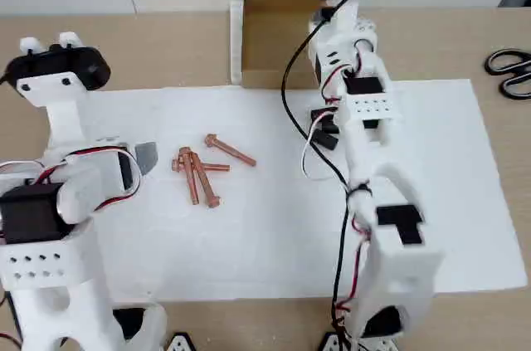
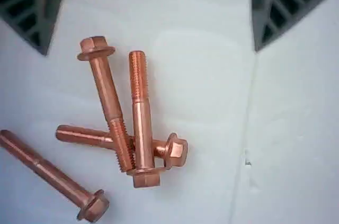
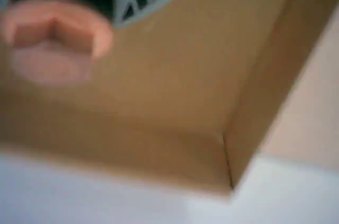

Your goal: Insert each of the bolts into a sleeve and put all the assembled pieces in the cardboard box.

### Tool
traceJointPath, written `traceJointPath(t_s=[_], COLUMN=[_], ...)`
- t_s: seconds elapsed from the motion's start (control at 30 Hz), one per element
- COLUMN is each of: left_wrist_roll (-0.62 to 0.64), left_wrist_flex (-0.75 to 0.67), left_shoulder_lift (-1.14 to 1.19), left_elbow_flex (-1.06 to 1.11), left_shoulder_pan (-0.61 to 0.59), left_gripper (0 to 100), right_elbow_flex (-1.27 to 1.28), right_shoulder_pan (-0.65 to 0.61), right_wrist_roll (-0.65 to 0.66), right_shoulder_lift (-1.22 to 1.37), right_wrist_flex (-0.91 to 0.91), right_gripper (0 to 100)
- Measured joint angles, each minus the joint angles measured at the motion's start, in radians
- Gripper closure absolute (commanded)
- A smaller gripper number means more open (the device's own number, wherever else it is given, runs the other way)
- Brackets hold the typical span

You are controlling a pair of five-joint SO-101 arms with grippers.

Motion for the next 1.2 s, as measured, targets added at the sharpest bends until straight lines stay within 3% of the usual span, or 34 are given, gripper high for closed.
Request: traceJointPath(t_s=[0.63,0.87,1.2], left_wrist_roll=[0.0,0.0,0.0], left_wrist_flex=[0.0,0.0,0.0], left_shoulder_lift=[0.0,0.0,0.0], left_elbow_flex=[0.017,0.017,0.017], left_shoulder_pan=[0.0,0.0,0.0], left_gripper=[76,76,76], right_elbow_flex=[-0.161,-0.261,-0.301], right_shoulder_pan=[0.0,0.0,0.0], right_wrist_roll=[0.0,0.0,0.0], right_shoulder_lift=[0.258,0.313,0.313], right_wrist_flex=[-0.011,-0.011,-0.012], right_gripper=[98.6,79.8,78.6])
